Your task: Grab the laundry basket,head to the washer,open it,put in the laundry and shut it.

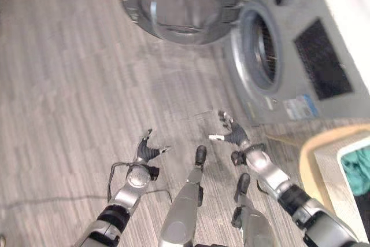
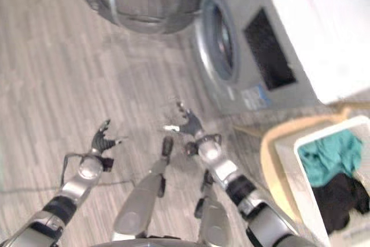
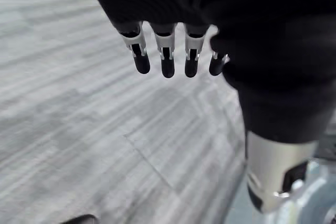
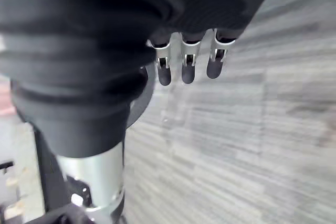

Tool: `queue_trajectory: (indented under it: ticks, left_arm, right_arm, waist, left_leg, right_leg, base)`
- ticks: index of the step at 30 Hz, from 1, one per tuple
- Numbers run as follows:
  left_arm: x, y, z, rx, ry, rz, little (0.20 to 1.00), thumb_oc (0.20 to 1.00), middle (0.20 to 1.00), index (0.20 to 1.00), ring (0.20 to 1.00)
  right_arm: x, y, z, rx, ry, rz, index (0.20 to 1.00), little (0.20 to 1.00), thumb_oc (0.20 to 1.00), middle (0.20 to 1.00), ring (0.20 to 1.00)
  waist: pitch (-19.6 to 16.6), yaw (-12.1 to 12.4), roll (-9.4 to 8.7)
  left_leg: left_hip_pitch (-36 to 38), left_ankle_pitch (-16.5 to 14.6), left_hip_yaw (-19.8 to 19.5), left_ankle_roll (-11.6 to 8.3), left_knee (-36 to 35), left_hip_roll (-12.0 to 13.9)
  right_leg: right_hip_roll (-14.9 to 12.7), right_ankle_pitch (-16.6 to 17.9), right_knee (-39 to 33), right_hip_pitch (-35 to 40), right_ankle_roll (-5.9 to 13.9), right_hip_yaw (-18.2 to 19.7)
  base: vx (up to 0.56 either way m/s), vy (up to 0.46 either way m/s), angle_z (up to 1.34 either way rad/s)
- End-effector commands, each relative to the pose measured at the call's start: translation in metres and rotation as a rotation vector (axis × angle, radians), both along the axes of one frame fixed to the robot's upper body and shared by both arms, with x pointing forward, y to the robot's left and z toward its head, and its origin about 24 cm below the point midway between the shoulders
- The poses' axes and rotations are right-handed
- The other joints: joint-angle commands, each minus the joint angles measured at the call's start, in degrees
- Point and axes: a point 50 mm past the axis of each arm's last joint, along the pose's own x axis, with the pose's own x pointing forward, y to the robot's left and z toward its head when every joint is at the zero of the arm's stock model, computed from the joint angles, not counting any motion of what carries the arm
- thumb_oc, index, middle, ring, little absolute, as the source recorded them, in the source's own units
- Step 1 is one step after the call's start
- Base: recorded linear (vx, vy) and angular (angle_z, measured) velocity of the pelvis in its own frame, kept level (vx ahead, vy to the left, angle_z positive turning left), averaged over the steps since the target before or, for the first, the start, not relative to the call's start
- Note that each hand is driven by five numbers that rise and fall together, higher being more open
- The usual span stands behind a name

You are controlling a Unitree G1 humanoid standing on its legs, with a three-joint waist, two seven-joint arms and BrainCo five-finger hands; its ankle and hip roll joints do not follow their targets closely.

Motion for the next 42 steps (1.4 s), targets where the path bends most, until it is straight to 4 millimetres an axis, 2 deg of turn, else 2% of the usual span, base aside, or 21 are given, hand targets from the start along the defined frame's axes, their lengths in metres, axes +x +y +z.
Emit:
queue_trajectory:
  ticks: [1,2,4,8,9,16,21,22,23,25,28,29,30,34,35,40,42]
  left_arm:
    - [-0.005,0.004,-0.006,0.033,0.009,0.007,1.0,1.0,1.0,1.0,1.0]
    - [-0.002,0.002,0.0,0.045,-0.015,-0.015,1.0,1.0,1.0,1.0,1.0]
    - [-0.001,0.001,0.002,0.048,-0.022,-0.022,1.0,1.0,1.0,1.0,1.0]
    - [0.011,0.001,0.019,0.105,-0.088,-0.043,1.0,1.0,1.0,1.0,1.0]
    - [0.016,0.003,0.026,0.117,-0.114,-0.036,1.0,1.0,1.0,1.0,1.0]
    - [0.025,0.007,0.044,0.127,-0.182,-0.012,1.0,1.0,1.0,1.0,1.0]
    - [0.027,0.016,0.049,0.155,-0.196,0.018,1.0,1.0,1.0,1.0,1.0]
    - [0.031,0.027,0.055,0.191,-0.205,0.053,1.0,1.0,1.0,1.0,1.0]
    - [0.031,0.027,0.055,0.191,-0.205,0.053,1.0,1.0,1.0,1.0,1.0]
    - [0.035,0.041,0.061,0.242,-0.206,0.099,1.0,1.0,1.0,1.0,1.0]
    - [0.043,0.069,0.082,0.342,-0.231,0.178,1.0,1.0,1.0,1.0,1.0]
    - [0.049,0.091,0.105,0.418,-0.266,0.241,1.0,1.0,1.0,1.0,1.0]
    - [0.049,0.091,0.105,0.418,-0.267,0.241,1.0,1.0,1.0,1.0,1.0]
    - [0.053,0.126,0.145,0.528,-0.307,0.342,1.0,1.0,1.0,1.0,1.0]
    - [0.055,0.137,0.161,0.562,-0.322,0.379,1.0,1.0,1.0,1.0,1.0]
    - [0.054,0.159,0.199,0.611,-0.372,0.485,1.0,1.0,1.0,1.0,1.0]
    - [0.054,0.162,0.207,0.617,-0.384,0.504,1.0,1.0,1.0,1.0,1.0]
  right_arm:
    - [0.009,0.022,0.038,0.023,-0.173,0.106,1.0,1.0,1.0,1.0,1.0]
    - [0.004,0.015,0.028,-0.016,-0.152,0.103,1.0,1.0,1.0,1.0,1.0]
    - [0.002,0.011,0.024,-0.037,-0.147,0.098,1.0,1.0,1.0,1.0,1.0]
    - [-0.01,-0.01,0.002,-0.124,-0.098,0.074,1.0,1.0,1.0,1.0,1.0]
    - [-0.014,-0.021,-0.005,-0.148,-0.07,0.051,1.0,1.0,1.0,1.0,1.0]
    - [-0.026,-0.047,-0.025,-0.183,0.01,-0.025,1.0,1.0,1.0,1.0,1.0]
    - [-0.03,-0.065,-0.03,-0.207,0.033,-0.08,1.0,1.0,1.0,1.0,1.0]
    - [-0.027,-0.071,-0.028,-0.212,0.024,-0.103,1.0,1.0,1.0,1.0,1.0]
    - [-0.027,-0.071,-0.028,-0.212,0.024,-0.103,1.0,1.0,1.0,1.0,1.0]
    - [-0.024,-0.076,-0.024,-0.22,0.01,-0.121,1.0,1.0,1.0,1.0,1.0]
    - [-0.02,-0.084,-0.016,-0.228,-0.022,-0.141,1.0,1.0,1.0,1.0,1.0]
    - [-0.017,-0.091,-0.01,-0.237,-0.047,-0.154,1.0,1.0,1.0,1.0,1.0]
    - [-0.017,-0.091,-0.01,-0.237,-0.048,-0.154,1.0,1.0,1.0,1.0,1.0]
    - [-0.02,-0.107,-0.004,-0.265,-0.07,-0.171,1.0,1.0,1.0,1.0,1.0]
    - [-0.024,-0.113,-0.005,-0.276,-0.066,-0.177,1.0,1.0,1.0,1.0,1.0]
    - [-0.029,-0.128,0.0,-0.271,-0.089,-0.23,1.0,1.0,1.0,1.0,1.0]
    - [-0.033,-0.129,-0.001,-0.244,-0.082,-0.246,1.0,1.0,1.0,1.0,1.0]
  waist:
    - [-0.7,2.0,0.23]
    - [-0.6,1.1,0.13]
    - [-0.9,0.6,0.08]
    - [-1.6,-2.0,0.32]
    - [-1.7,-3.1,0.4]
    - [-2.0,-5.2,-0.25]
    - [-2.2,-6.3,-0.38]
    - [-2.2,-6.6,-0.48]
    - [-2.2,-6.6,-0.48]
    - [-2.1,-7.0,-0.63]
    - [-1.7,-7.6,-1.19]
    - [-1.2,-8.1,-1.87]
    - [-1.1,-8.1,-1.88]
    - [-0.5,-9.2,-3.45]
    - [-0.2,-9.6,-3.83]
    - [1.1,-10.9,-5.18]
    - [1.4,-11.2,-5.69]
  left_leg:
    - [4.6,-8.2,2.7,0.86,0.5,-2.8]
    - [5.2,-8.8,3.7,1.08,0.6,-2.7]
    - [5.1,-8.8,4.1,1.21,0.8,-2.7]
    - [6.0,-9.2,5.4,1.54,0.6,-2.7]
    - [6.2,-9.4,5.8,1.66,0.6,-2.7]
    - [6.2,-9.7,7.5,2.1,0.7,-2.3]
    - [6.2,-9.8,8.3,2.12,0.7,-2.1]
    - [5.9,-9.8,8.6,2.1,0.8,-2.0]
    - [5.9,-9.8,8.6,2.1,0.8,-2.0]
    - [5.3,-9.7,8.8,2.06,1.1,-1.9]
    - [4.0,-9.8,9.1,2.04,2.1,-1.7]
    - [2.7,-9.6,9.2,2.0,2.9,-1.4]
    - [2.7,-9.6,9.2,2.0,2.9,-1.4]
    - [1.0,-9.4,8.8,1.84,3.3,-1.1]
    - [0.4,-9.3,8.5,1.8,3.4,-1.1]
    - [-1.6,-9.1,7.9,1.65,3.9,-1.0]
    - [-2.5,-9.1,7.8,1.58,4.1,-0.9]
  right_leg:
    - [0.7,0.9,4.1,-5.0,0.09,0.4]
    - [0.8,0.8,4.2,-4.8,0.15,1.4]
    - [0.9,1.0,4.1,-5.1,0.13,1.8]
    - [1.2,0.9,4.3,-5.4,0.02,3.5]
    - [1.3,0.9,4.4,-5.7,-0.03,3.9]
    - [2.0,1.2,4.3,-6.6,-0.14,5.5]
    - [2.3,1.3,4.1,-7.2,-0.32,6.3]
    - [2.3,1.4,4.1,-7.7,-0.36,6.7]
    - [2.3,1.4,4.2,-7.7,-0.36,6.7]
    - [2.4,1.6,4.3,-8.2,-0.44,6.9]
    - [2.6,1.9,4.5,-9.2,-0.42,7.3]
    - [2.7,2.2,4.6,-9.9,-0.34,7.4]
    - [2.7,2.2,4.7,-10.0,-0.34,7.4]
    - [2.6,2.8,4.4,-10.9,0.01,7.3]
    - [2.5,3.0,4.4,-11.2,0.08,7.1]
    - [2.4,3.3,4.8,-12.7,0.51,6.4]
    - [2.4,3.5,4.9,-13.4,0.6,6.2]
  base:
    - [-0.02,0.062,-0.4]
    - [-0.01,0.03,-0.43]
    - [-0.01,0.025,-0.42]
    - [-0.01,0.03,-0.18]
    - [-0.01,0.02,-0.09]
    - [-0.01,0.0,-0.16]
    - [0.01,-0.001,-0.17]
    - [0.0,-0.002,-0.23]
    - [0.01,0.004,-0.26]
    - [0.01,0.007,-0.24]
    - [0.0,0.009,-0.13]
    - [-0.01,0.014,-0.1]
    - [-0.01,0.016,-0.11]
    - [0.02,0.03,-0.07]
    - [0.03,0.063,-0.04]
    - [0.02,0.05,0.08]
    - [0.01,0.019,0.1]
